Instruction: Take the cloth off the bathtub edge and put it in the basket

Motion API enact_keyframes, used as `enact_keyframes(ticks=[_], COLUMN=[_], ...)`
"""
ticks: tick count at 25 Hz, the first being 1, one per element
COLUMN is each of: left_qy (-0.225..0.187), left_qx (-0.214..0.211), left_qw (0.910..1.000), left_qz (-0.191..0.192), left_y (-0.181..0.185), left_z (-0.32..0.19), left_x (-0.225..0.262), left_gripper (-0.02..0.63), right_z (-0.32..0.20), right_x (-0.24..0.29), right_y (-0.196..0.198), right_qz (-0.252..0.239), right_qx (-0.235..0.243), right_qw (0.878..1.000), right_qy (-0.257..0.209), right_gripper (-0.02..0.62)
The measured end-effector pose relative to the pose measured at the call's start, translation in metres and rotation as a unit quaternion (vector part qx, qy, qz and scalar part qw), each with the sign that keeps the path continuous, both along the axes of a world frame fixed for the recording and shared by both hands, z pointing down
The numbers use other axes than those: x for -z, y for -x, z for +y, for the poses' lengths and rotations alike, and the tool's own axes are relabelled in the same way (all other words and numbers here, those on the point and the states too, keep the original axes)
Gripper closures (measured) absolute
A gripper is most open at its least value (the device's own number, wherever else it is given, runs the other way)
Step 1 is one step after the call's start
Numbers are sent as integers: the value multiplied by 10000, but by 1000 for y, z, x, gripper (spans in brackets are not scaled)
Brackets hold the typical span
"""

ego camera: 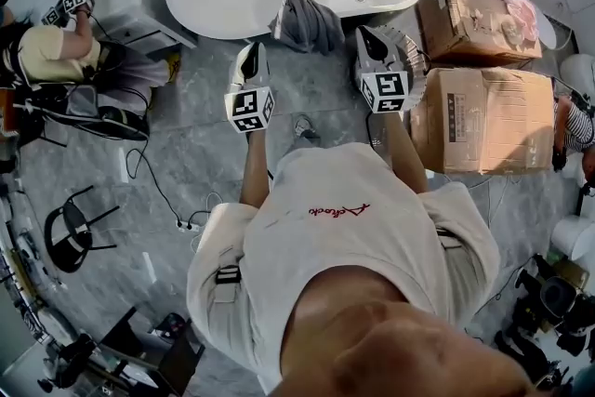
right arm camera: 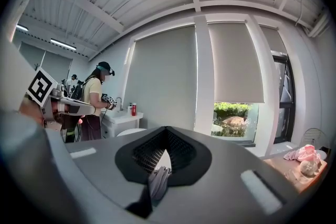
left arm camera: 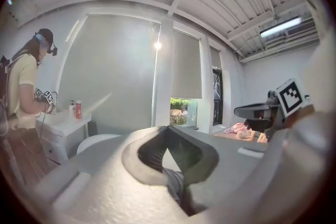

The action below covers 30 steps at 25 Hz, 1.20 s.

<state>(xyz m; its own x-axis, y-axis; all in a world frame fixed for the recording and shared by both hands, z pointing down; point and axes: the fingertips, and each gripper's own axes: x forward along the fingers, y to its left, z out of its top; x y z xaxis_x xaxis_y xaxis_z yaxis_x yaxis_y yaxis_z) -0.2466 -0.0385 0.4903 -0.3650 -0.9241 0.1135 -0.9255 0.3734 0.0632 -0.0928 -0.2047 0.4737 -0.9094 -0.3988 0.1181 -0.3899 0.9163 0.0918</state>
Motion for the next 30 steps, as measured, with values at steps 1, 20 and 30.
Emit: enact_keyframes(ticks=[1,20,30], left_qy=[2,86,111], left_qx=[-14,-556,-739], left_qw=[10000,9984,9972], left_qz=[-12,-42,-46], left_y=[10,120,117], left_z=[-6,-92,-105], left_x=[3,-5,-8], left_gripper=[606,606,606], right_z=[-6,-77,-83], right_x=[2,-3,-10], right_y=[9,104,96], right_qz=[-13,-53,-56], right_qx=[-26,-552,-728], right_qw=[10000,9985,9973], right_qy=[-6,-9,55], right_gripper=[588,589,589])
